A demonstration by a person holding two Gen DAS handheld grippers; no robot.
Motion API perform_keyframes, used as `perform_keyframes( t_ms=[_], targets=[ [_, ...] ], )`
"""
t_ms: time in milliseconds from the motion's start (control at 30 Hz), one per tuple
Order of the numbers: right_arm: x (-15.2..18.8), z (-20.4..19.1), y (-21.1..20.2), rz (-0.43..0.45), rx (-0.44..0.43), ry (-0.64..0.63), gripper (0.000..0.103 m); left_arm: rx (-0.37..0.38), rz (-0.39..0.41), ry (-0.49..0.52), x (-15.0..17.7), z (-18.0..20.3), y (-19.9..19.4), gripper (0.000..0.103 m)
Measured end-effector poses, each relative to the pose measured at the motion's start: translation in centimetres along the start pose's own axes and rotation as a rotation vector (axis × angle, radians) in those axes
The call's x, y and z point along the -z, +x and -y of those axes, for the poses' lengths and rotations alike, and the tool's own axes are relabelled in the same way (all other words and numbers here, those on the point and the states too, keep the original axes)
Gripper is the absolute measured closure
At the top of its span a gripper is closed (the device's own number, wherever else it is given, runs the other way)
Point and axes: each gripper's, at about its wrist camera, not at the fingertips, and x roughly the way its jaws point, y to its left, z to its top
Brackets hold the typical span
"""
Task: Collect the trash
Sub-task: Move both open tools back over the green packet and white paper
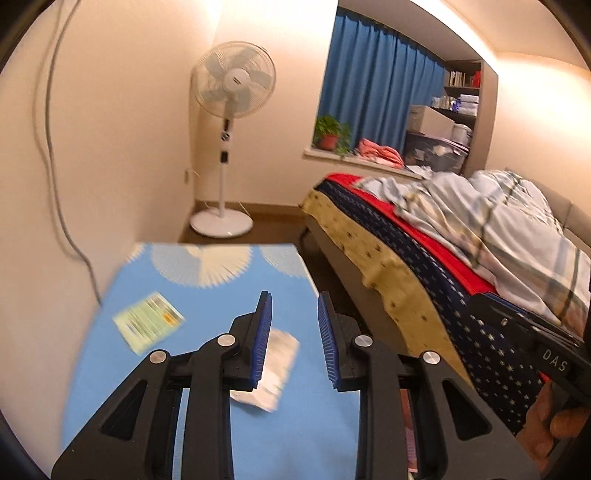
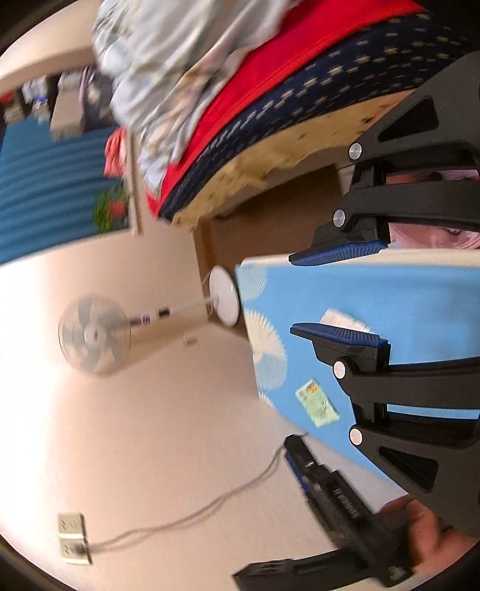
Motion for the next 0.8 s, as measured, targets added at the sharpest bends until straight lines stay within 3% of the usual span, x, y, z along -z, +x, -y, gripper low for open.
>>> perform_keyframes(
  t_ms=[267,400,600,800],
  targets=[
    [-2.8,-1.9,8.3,-0.123,-0.164,-0.099,0.071,-0.095,0.018,0.042,-4.3,-6.4,1.9,0.077],
    [-1.6,-2.3,12.7,-0.169,-0.202,-0.165,0.071,-0.152,-0.004,-0.015,-2.5,-10.6,5.2,0.077],
    [1.0,-2.4,18.6,-0.236,-0.273,-0.209,0.070,-0.218,-0.097,-0.119,0.3,-15.6,10.5,0.077],
    [2.8,-3.1,22.3,-0.279,-0.305,-0.286,0.067,-0.254,-0.136,-0.192,2.3,-18.1,13.6,0.077]
  ],
)
